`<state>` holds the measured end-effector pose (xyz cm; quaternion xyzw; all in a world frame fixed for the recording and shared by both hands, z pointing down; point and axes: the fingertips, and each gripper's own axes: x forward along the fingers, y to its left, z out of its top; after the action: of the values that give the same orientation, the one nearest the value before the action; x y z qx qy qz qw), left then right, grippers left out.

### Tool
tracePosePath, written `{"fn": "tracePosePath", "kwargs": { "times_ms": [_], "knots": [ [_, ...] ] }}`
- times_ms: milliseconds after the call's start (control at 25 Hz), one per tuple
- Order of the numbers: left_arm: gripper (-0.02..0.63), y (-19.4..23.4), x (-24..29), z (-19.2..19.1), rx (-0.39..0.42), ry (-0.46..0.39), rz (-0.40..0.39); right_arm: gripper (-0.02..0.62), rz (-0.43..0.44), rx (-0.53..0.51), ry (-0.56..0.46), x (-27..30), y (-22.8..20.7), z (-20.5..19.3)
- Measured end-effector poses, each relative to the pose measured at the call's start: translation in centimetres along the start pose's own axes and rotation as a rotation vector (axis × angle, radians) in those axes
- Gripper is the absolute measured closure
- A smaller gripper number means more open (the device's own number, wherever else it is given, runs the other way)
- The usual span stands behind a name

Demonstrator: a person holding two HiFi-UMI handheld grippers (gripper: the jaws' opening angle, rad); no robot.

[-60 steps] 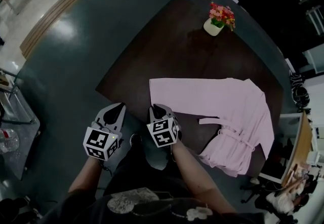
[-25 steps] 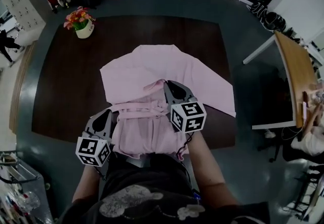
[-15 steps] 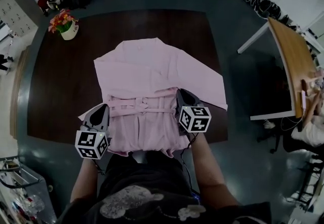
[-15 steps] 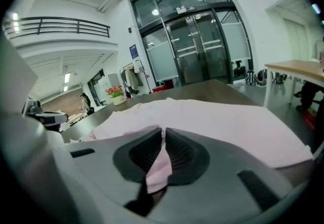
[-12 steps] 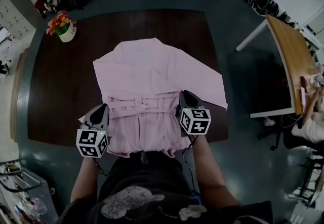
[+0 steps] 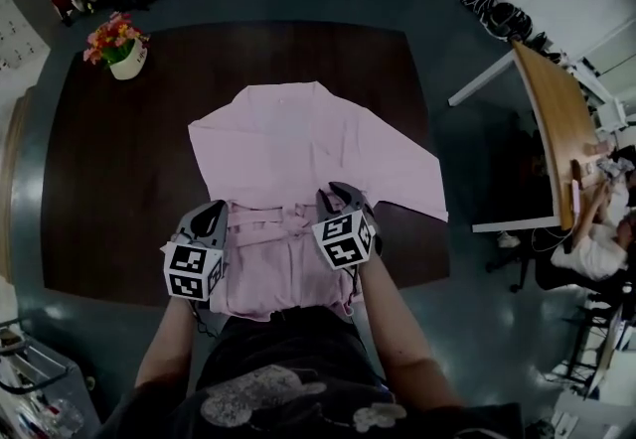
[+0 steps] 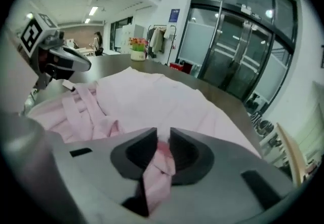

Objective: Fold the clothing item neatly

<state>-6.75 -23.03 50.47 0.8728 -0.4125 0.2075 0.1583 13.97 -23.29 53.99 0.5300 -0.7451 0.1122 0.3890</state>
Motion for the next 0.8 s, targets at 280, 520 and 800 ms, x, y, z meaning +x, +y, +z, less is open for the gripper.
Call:
{"fn": "tracePosePath", "kwargs": {
  "times_ms": [280, 520, 800],
  "knots": [
    [0.595, 2.2, 0.6, -1.4, -0.029, 0.001, -0.049, 0.588, -0.205, 0.076, -0.032, -0.3, -6.2, 1.4],
    [0.595, 3.2, 0.2, -1.8, -0.048, 0.007, -0.049, 0.586, -0.263, 0.197, -0.003, 1.7, -12.2, 0.1],
    [0.595, 2.1, 0.2, -0.4, -0.051, -0.019, -0.008, 0.577, -0.355, 0.262, -0.028, 0.9, -15.4, -1.7]
  ]
}}
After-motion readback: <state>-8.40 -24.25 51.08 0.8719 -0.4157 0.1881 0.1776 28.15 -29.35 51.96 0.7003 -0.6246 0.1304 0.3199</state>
